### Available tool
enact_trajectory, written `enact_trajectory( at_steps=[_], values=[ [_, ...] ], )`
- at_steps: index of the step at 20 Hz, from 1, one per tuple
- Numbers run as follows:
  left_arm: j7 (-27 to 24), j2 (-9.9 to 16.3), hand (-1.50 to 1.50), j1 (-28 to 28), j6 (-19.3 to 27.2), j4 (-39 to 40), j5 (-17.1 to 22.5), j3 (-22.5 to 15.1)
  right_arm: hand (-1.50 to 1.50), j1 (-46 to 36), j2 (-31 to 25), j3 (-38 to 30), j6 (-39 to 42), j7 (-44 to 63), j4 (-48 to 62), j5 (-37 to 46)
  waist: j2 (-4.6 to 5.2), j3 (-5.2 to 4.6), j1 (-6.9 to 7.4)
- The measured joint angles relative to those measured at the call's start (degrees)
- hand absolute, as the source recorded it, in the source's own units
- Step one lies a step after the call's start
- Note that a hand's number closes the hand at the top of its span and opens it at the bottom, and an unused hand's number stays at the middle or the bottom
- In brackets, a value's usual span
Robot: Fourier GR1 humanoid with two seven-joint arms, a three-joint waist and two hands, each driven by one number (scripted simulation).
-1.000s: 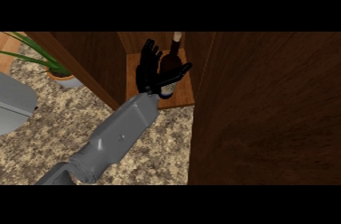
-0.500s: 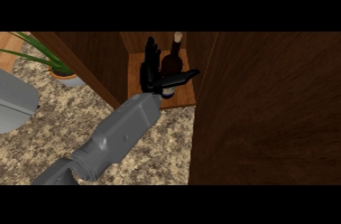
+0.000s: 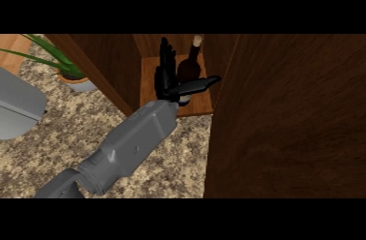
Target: Pick up the wine, place it into the cabinet and close the cabinet
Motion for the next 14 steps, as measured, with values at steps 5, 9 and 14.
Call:
enact_trajectory(
  at_steps=[5, 9, 14],
  values=[
    [-1.3, 0.0, -1.50, 0.9, -0.3, -2.3, 1.6, -1.3, -1.50, -0.5, 0.5, 1.1, -1.3, 1.7, -1.0, 1.0, -0.21, -0.01, 0.76],
    [-2.1, 0.0, -1.50, 2.7, -0.9, -5.2, 2.3, -3.6, -1.50, -0.4, 0.7, 1.2, -1.8, 2.2, -1.3, 1.4, -0.42, 0.01, 1.48],
    [-3.3, 0.0, -1.50, 4.5, -2.2, -7.0, 2.2, -6.0, -1.50, -0.2, 0.4, 0.7, -2.1, 3.1, -1.7, 1.2, -0.65, 0.02, 2.53]
  ],
)
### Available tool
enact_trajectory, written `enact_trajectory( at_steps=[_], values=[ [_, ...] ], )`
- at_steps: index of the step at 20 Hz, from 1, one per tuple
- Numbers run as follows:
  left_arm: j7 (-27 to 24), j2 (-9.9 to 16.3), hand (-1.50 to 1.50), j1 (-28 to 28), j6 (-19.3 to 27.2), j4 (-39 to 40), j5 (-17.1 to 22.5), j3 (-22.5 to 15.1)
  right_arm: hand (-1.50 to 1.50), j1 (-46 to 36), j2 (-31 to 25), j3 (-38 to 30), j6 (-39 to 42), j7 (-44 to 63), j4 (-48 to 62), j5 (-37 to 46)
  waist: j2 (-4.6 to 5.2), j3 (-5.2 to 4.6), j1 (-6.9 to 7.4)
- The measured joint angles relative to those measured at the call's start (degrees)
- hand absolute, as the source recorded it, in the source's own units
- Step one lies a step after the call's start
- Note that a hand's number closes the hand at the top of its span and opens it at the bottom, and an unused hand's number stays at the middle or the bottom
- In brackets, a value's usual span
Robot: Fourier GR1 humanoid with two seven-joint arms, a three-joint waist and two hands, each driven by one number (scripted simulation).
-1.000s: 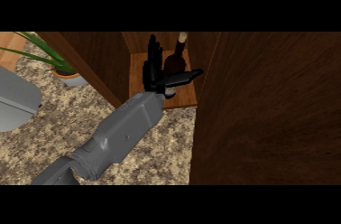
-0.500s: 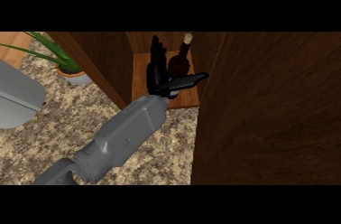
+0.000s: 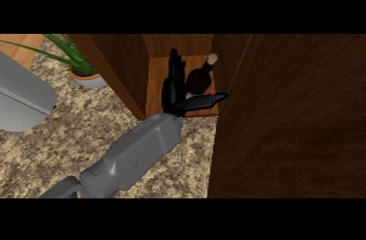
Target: Pick up the wine, place it into the cabinet and close the cabinet
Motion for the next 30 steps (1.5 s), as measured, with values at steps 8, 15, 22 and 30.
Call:
enact_trajectory(
  at_steps=[8, 15, 22, 30],
  values=[
    [-1.0, 0.0, -1.50, 3.2, 1.1, -4.3, -3.4, -0.8, -1.50, 0.6, 0.3, 0.5, -1.3, 1.0, -1.1, 1.7, -0.52, 0.01, 2.05],
    [-1.9, 0.1, -1.50, 9.5, 3.1, -11.3, -9.6, 0.3, -1.50, 1.1, -0.3, -0.5, -2.3, 2.6, -3.4, 1.5, -0.80, 0.03, 3.20],
    [-0.4, 3.4, -1.50, 15.3, 2.2, -18.5, -17.4, 1.7, -1.50, 1.6, -0.5, -0.6, -2.3, 2.8, -3.6, 1.6, -0.83, 0.03, 3.44],
    [4.5, 13.6, -1.50, 23.9, 1.8, -36.5, -24.2, -0.2, -1.50, 3.0, -1.2, -2.0, -1.8, 1.4, -4.5, 2.3, -0.95, 0.04, 3.85]
  ],
)
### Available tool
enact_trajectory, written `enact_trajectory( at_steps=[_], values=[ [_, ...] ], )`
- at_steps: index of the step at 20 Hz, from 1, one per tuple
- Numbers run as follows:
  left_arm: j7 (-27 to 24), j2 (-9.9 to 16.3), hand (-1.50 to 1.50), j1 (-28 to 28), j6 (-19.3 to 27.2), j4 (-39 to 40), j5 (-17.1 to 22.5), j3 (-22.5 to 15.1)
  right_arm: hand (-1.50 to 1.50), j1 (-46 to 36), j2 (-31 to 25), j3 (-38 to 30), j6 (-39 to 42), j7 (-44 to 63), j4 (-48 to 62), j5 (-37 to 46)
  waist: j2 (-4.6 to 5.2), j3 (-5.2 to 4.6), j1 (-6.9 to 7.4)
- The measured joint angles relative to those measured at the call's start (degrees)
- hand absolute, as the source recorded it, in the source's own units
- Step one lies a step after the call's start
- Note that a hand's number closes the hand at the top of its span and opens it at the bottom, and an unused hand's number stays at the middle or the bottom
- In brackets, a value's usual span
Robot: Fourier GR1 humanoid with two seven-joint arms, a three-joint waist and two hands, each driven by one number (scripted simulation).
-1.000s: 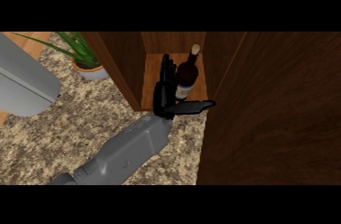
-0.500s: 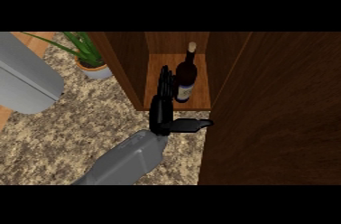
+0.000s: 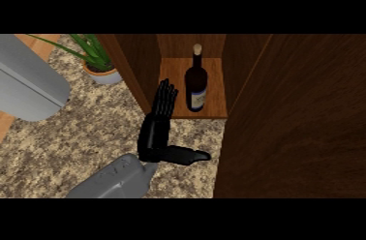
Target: Pick up the wine, place it into the cabinet and close the cabinet
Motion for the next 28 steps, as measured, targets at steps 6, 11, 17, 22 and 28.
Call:
enact_trajectory(
  at_steps=[6, 11, 17, 22, 28],
  values=[
    [3.5, 7.8, -1.50, 6.3, 0.9, -14.7, -3.8, -0.7, 1.50, 0.5, -1.8, 1.3, 3.2, 0.6, -0.3, -1.7, -0.02, 0.03, 0.14],
    [4.7, 16.8, 1.50, 12.2, -4.0, -23.9, -4.6, 0.5, 1.50, 0.8, -4.7, 1.5, 8.4, -0.3, -0.1, -3.3, -0.01, 0.03, 0.19],
    [4.5, 26.1, 1.50, 20.2, -7.9, -33.5, -4.8, 3.5, 1.50, 3.4, -4.8, 6.7, 11.6, 1.1, -0.4, -4.4, -0.09, 0.00, 0.28],
    [3.7, 31.9, 1.50, 26.3, -11.4, -37.4, -3.8, 6.7, 1.50, 3.8, -2.2, 14.9, 11.1, 3.3, -0.7, -4.7, -0.14, -0.03, 0.33],
    [0.2, 38.7, -1.50, 34.5, -18.1, -39.2, -1.5, 12.4, 1.50, 0.5, 1.7, 27.7, 6.8, 8.8, -0.8, -3.9, -0.25, -0.10, 0.54]
  ],
)
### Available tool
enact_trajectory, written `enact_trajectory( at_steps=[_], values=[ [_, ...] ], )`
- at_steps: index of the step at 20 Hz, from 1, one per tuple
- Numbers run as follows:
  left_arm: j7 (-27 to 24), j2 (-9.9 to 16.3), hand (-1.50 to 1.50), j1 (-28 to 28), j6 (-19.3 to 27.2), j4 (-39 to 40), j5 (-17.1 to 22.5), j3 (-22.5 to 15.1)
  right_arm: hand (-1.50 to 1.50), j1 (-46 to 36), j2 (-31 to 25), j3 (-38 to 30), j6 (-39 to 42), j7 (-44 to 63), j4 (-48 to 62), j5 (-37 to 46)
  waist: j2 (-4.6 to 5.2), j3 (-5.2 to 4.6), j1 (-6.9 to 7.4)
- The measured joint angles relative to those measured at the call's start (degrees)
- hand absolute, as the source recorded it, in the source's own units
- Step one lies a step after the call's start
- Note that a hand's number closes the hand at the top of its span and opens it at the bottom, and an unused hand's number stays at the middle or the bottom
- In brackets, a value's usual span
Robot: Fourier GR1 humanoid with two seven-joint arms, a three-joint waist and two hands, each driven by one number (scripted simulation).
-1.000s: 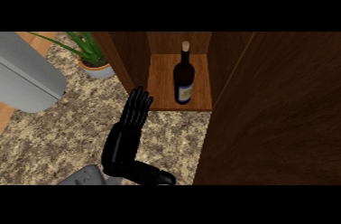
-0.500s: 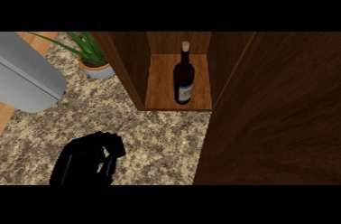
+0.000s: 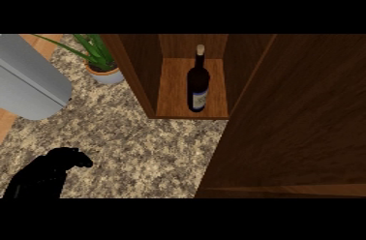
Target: Pick up the wine, place it into the cabinet and close the cabinet
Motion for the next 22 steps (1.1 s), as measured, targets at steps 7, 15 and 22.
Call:
enact_trajectory(
  at_steps=[7, 15, 22],
  values=[
    [-2.4, 6.3, -1.50, 8.3, -6.4, -1.2, 5.5, 7.9, 1.50, -6.3, 0.1, 11.8, -10.4, 4.6, 0.9, 8.2, -0.21, -0.06, 0.43],
    [-5.2, 11.5, -1.50, 15.3, -15.0, 2.8, 8.3, 14.3, 1.50, -16.5, -5.4, 17.9, -24.4, 4.0, 3.3, 11.9, -0.29, -0.18, 1.65],
    [-6.5, 14.3, -1.50, 18.7, -21.8, 6.3, 9.1, 18.1, 1.50, -22.9, -8.3, 19.0, -36.2, 0.7, 4.3, 13.1, -0.14, -0.23, 2.52]
  ],
)
